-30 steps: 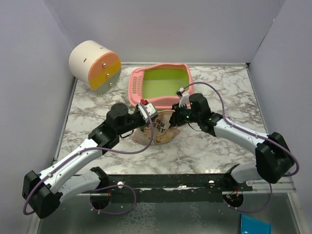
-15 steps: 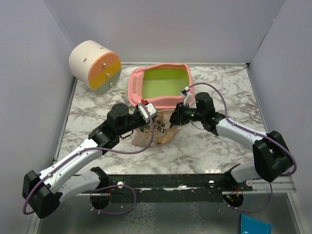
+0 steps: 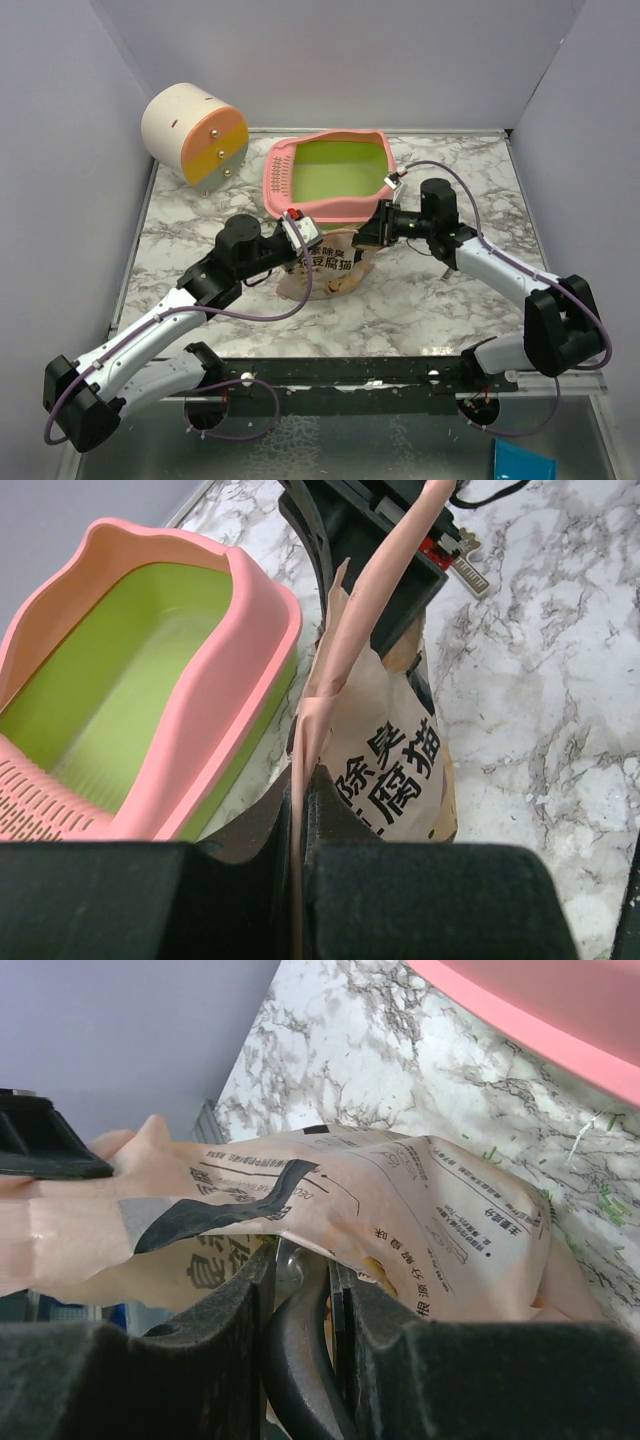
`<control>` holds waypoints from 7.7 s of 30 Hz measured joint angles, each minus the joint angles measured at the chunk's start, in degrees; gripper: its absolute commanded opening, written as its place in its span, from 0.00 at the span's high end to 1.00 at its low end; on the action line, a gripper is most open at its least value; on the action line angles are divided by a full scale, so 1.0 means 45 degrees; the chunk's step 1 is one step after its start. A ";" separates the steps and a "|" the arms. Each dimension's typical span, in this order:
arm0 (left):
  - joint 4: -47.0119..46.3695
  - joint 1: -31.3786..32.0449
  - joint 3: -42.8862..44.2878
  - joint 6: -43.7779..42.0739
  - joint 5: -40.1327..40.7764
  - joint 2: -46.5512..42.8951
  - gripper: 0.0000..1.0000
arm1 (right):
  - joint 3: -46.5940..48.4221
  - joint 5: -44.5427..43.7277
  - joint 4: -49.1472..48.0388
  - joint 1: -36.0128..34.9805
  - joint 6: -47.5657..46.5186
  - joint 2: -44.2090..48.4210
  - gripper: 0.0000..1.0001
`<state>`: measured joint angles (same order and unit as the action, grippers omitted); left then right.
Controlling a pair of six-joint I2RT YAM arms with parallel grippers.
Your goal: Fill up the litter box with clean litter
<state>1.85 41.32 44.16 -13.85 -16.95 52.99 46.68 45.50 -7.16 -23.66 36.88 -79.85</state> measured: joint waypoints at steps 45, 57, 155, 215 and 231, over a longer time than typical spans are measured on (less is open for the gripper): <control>0.4823 0.0010 0.4056 -0.0277 0.0277 0.1962 1.00 | 0.1729 0.0000 0.3084 0.2526 -0.0384 0.2191 0.99; 0.5702 0.0010 0.4240 -0.1438 0.0306 0.1705 1.00 | 0.0427 0.0112 0.1137 0.2526 0.1851 0.1836 0.99; 0.0058 0.0010 0.1734 -0.1001 0.4235 -0.1564 0.46 | 1.2206 -0.2735 0.1486 0.3599 0.2885 -0.6353 0.99; 0.4658 0.0000 0.4571 -0.0733 0.1525 -0.0044 0.27 | 1.3406 -0.8903 1.0792 0.0243 -0.7033 -0.0010 0.99; 0.5697 -0.0029 0.4731 -0.1389 0.1268 0.1996 0.41 | 1.0992 -0.6494 1.1463 0.0243 -0.6688 0.2064 0.99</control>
<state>27.49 41.19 65.45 -20.10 -11.25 61.98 96.14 16.27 44.42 -22.57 6.79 -70.57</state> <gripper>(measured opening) 0.719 0.245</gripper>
